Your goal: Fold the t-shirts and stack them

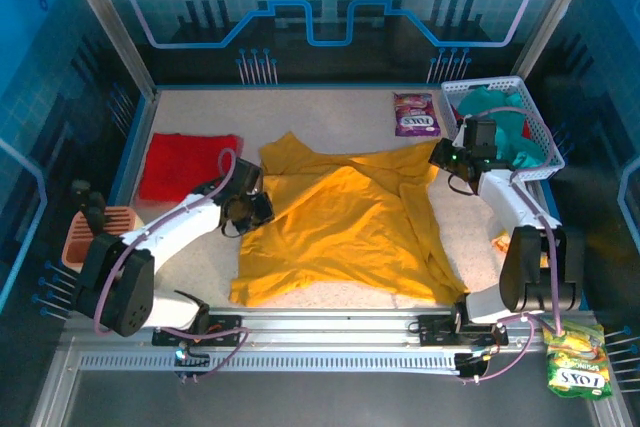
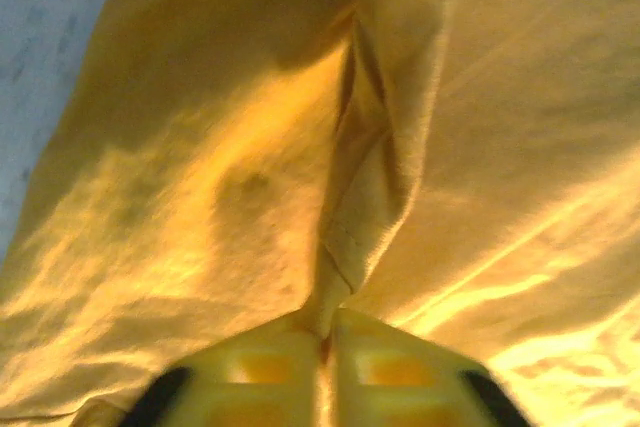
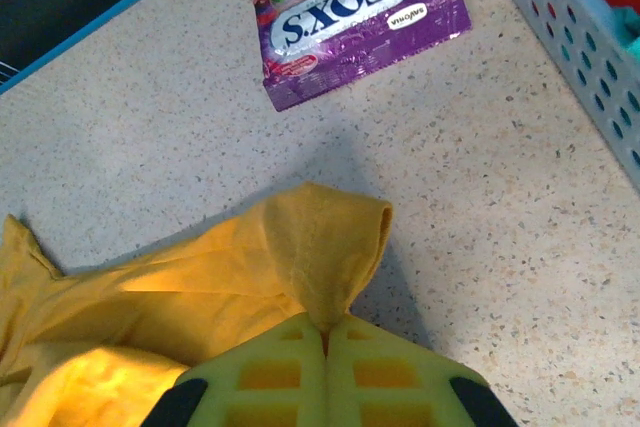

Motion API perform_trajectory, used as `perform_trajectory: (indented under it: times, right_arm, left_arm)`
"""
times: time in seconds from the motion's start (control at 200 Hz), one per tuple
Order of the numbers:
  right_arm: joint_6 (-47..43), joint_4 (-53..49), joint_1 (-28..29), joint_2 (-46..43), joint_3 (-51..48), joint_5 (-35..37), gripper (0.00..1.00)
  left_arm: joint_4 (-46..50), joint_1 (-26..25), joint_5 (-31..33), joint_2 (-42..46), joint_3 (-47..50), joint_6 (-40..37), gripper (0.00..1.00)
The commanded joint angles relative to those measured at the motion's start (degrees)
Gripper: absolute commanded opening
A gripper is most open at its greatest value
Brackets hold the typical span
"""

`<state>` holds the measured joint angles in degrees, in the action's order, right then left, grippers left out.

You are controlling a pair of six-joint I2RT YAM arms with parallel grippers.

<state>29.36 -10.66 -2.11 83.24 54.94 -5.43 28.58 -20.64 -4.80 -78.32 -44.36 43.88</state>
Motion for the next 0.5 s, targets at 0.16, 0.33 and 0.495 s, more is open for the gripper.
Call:
perform_trajectory:
  times: [0.16,0.33,0.495]
  right_arm:
    - [-0.3,-0.9,-0.5,0.2,1.5,-1.7,0.00]
    - [0.0,-0.5,-0.6,-0.4,0.8,-2.1,0.00]
    - [0.1,-0.8,-0.6,0.9,1.7,-3.4,0.00]
  left_arm:
    - [6.6,9.6,-2.7,-5.2,-16.9,-9.9,0.61]
    - [6.8,14.9,-5.0,-17.4,-30.5,-13.4,0.45]
    - [5.7,15.1,-6.6,-32.1,-40.3,-13.3,0.32]
